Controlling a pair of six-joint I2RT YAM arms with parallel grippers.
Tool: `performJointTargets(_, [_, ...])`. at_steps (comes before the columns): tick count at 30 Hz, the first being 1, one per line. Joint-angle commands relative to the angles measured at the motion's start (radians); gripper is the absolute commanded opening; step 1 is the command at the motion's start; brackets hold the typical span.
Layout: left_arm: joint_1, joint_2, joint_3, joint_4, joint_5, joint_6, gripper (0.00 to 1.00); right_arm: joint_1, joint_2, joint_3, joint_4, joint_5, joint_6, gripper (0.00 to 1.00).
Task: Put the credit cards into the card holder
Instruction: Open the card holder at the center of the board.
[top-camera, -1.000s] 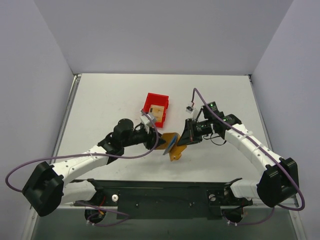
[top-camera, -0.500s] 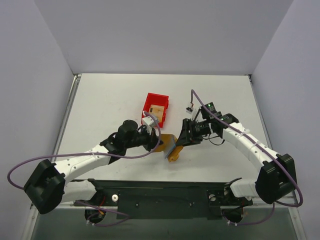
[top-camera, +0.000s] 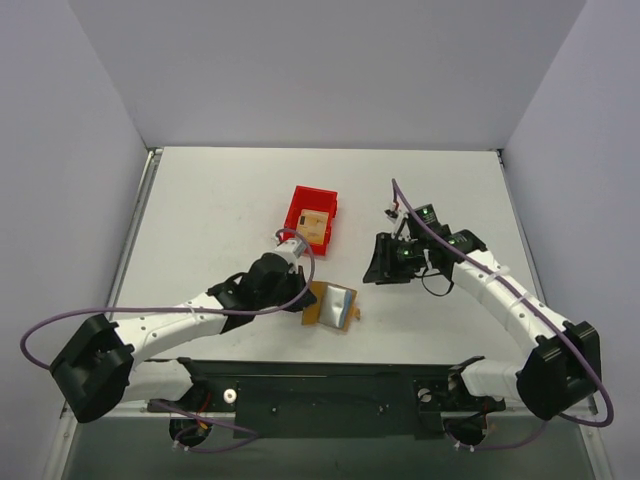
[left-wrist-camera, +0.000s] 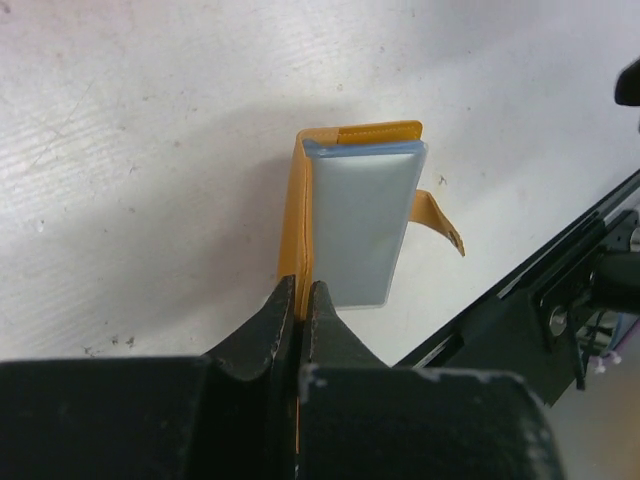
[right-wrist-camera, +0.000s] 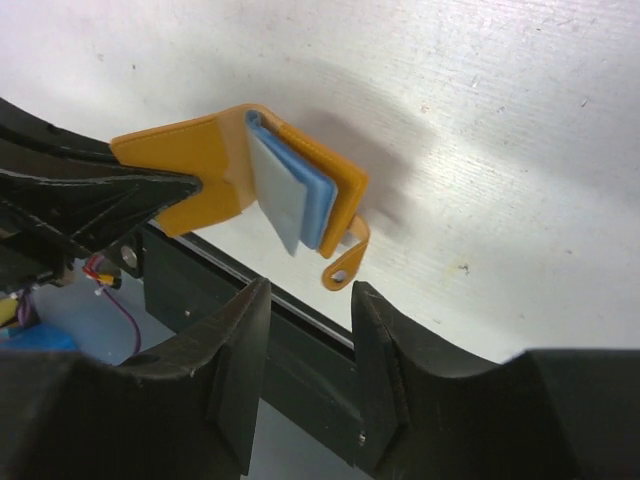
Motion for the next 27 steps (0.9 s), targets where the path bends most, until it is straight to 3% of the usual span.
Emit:
performJointTargets(1, [-0.003, 0.006, -0.056, 0.117, -0.047, -0.251, 0.0, 0.009, -0.013, 0.0, 0.06, -0.036, 0.085, 0.31])
performJointTargets(4, [-0.006, 0.007, -0.156, 0.243, -0.045, -0.415, 0.0, 0.033, 0.005, -0.049, 0.146, -0.084, 0.151, 0.23])
performJointTargets(8, [-0.025, 0.02, -0.217, 0.349, -0.083, -0.518, 0.0, 0.096, 0.044, -0.095, 0.231, -0.022, 0.209, 0.2])
performJointTargets(14, [-0.037, -0.005, -0.239, 0.335, -0.136, -0.537, 0.0, 0.139, 0.091, -0.136, 0.294, 0.057, 0.237, 0.15])
performJointTargets(27, [-0.037, -0.003, -0.194, 0.291, -0.146, -0.474, 0.0, 0.141, 0.114, -0.155, 0.367, -0.006, 0.223, 0.13])
